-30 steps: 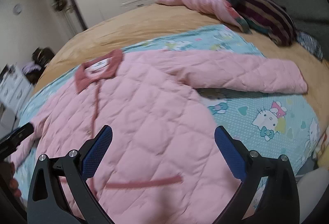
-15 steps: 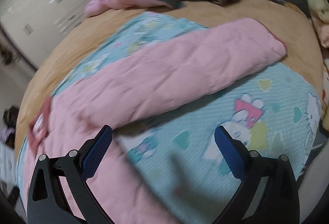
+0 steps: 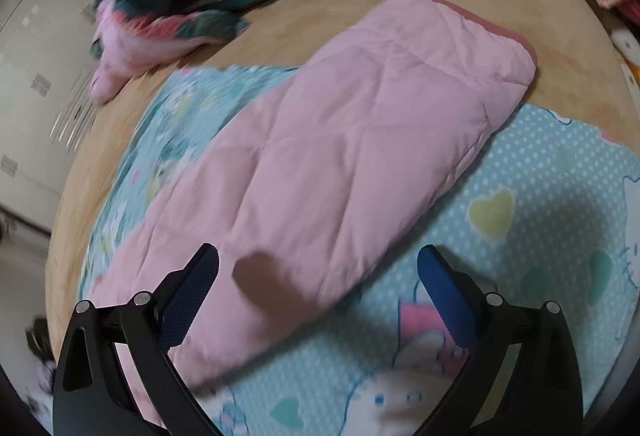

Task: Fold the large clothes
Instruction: 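Grasp the sleeve cuff nearest the right gripper with the right gripper, then fold the held sleeve across the jacket front with the right gripper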

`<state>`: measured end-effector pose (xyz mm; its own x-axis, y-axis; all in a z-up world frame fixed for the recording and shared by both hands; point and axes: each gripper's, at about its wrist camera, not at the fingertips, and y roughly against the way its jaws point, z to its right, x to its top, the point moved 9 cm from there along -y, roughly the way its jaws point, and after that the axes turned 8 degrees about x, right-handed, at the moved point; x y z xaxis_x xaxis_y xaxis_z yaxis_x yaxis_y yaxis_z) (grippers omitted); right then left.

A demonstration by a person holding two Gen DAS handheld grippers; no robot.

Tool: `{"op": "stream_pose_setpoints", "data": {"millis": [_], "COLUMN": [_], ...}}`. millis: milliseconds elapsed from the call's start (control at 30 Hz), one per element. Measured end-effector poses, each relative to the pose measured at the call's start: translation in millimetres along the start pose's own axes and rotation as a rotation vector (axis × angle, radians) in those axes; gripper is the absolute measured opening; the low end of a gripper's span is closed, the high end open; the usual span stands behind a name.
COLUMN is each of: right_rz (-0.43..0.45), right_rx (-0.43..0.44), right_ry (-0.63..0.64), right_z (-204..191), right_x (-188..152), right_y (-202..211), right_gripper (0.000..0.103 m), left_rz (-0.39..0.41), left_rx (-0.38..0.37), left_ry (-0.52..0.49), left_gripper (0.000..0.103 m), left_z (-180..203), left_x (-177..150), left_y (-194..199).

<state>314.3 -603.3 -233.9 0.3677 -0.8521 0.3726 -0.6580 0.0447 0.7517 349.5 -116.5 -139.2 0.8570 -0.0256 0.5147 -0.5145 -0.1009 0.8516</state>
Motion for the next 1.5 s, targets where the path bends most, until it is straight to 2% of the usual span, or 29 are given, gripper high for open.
{"op": "stream_pose_setpoints", "data": {"millis": [100, 167, 233, 300, 333, 400, 500, 700, 933, 1267, 1500], "right_rz": [0.027, 0.057, 0.107, 0.133, 0.138, 0.130, 0.162, 0.218, 0.254, 0.213, 0.173], "right_rx": [0.011, 0.023, 0.067, 0.097, 0.141, 0.195, 0.299, 0.431, 0.525, 0.672, 0.741], "right_ry": [-0.054, -0.079, -0.144, -0.209, -0.222, -0.192, -0.077, 0.117, 0.337, 0.547, 0.694], "right_z": [7.1, 9.2, 14.5, 22.8, 21.7, 14.1, -17.9, -87.8, -169.9, -277.0, -336.8], "right_x": [10.2, 19.5, 30.7, 36.8, 41.5, 48.0, 59.9, 69.5, 54.4, -13.6, -73.8], "right_y": [-7.8, -10.7, -10.3, -8.4, -9.9, -11.2, 8.6, 58.0, 105.5, 150.8, 159.7], "right_gripper": [0.099, 0.099, 0.090, 0.068, 0.062, 0.033, 0.019, 0.014, 0.014, 0.014, 0.014], "left_rz": [-0.009, 0.004, 0.005, -0.001, -0.002, 0.002, 0.013, 0.034, 0.081, 0.146, 0.184], "left_rx": [-0.030, -0.022, -0.019, -0.033, -0.041, -0.042, -0.048, -0.071, -0.123, -0.185, -0.213], "left_ry": [0.009, 0.011, 0.017, 0.036, 0.045, 0.051, 0.052, 0.087, 0.104, 0.171, 0.198], "left_gripper": [0.094, 0.094, 0.094, 0.094, 0.094, 0.094, 0.094, 0.094, 0.094, 0.094, 0.094], "left_z": [4.8, 5.5, 5.1, 3.4, 2.1, 0.1, -3.3, -12.6, -24.0, -61.5, -95.2], "left_x": [6.0, 11.2, 14.4, 16.7, 17.4, 18.5, 21.0, 33.0, 49.1, 62.9, 57.5], "left_y": [-7.2, -9.6, -12.1, -13.6, -13.0, -10.6, -4.1, 13.3, 49.1, 88.4, 100.6]}}
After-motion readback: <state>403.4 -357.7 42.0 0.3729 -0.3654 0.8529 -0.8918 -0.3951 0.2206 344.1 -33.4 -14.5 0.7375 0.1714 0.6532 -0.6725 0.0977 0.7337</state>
